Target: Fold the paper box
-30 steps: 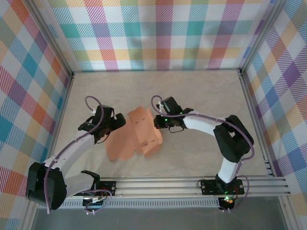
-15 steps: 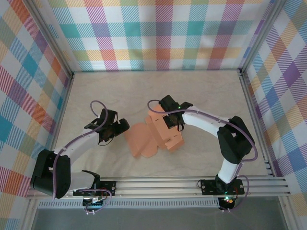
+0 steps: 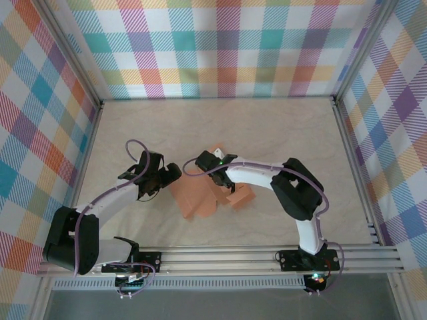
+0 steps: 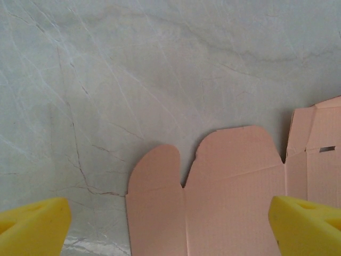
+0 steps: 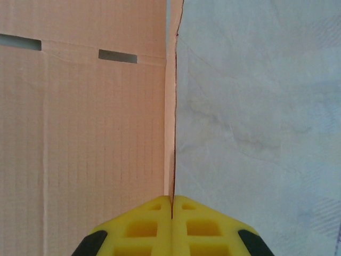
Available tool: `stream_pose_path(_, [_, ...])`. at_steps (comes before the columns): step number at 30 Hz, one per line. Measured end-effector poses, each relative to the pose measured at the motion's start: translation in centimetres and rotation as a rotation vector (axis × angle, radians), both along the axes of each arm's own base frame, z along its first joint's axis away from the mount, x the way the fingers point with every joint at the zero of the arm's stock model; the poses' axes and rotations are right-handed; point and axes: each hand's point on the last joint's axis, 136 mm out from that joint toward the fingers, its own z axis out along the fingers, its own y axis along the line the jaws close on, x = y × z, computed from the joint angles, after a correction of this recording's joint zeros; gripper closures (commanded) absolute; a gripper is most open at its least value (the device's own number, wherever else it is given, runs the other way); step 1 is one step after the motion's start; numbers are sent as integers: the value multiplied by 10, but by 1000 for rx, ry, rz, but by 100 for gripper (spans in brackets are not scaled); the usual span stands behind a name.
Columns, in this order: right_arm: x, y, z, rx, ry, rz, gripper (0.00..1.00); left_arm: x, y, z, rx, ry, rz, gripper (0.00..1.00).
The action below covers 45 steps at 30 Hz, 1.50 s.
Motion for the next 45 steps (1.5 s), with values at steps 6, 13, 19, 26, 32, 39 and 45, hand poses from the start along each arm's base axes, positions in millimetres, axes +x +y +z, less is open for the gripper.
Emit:
stream_pose_path(6, [4, 5, -11, -44, -36, -19, 100, 0, 0, -3, 2, 10, -1, 5])
stream_pose_path(13, [3, 7, -23, -78, -52, -32, 100, 1, -1, -4, 1, 8, -1, 5])
stream_pose_path(19, [2, 10, -21, -7, -54, -34, 96, 3, -3, -3, -9, 0, -6, 5])
stream_pose_path(26, [1, 13, 1, 253, 24, -69, 39, 2, -5, -3, -18, 3, -20, 4])
stream_pose_path(32, [2, 11, 24, 537, 104, -82, 25, -3, -9, -5, -31, 12, -37, 6])
stream_pose_path(39, [8, -4, 9, 774, 247, -135, 34, -17, -31, -5, -80, 28, -99, 16])
stream_pose_path(45, [10, -8, -5, 835, 315, -150, 57, -38, -38, -27, -94, 110, -122, 30])
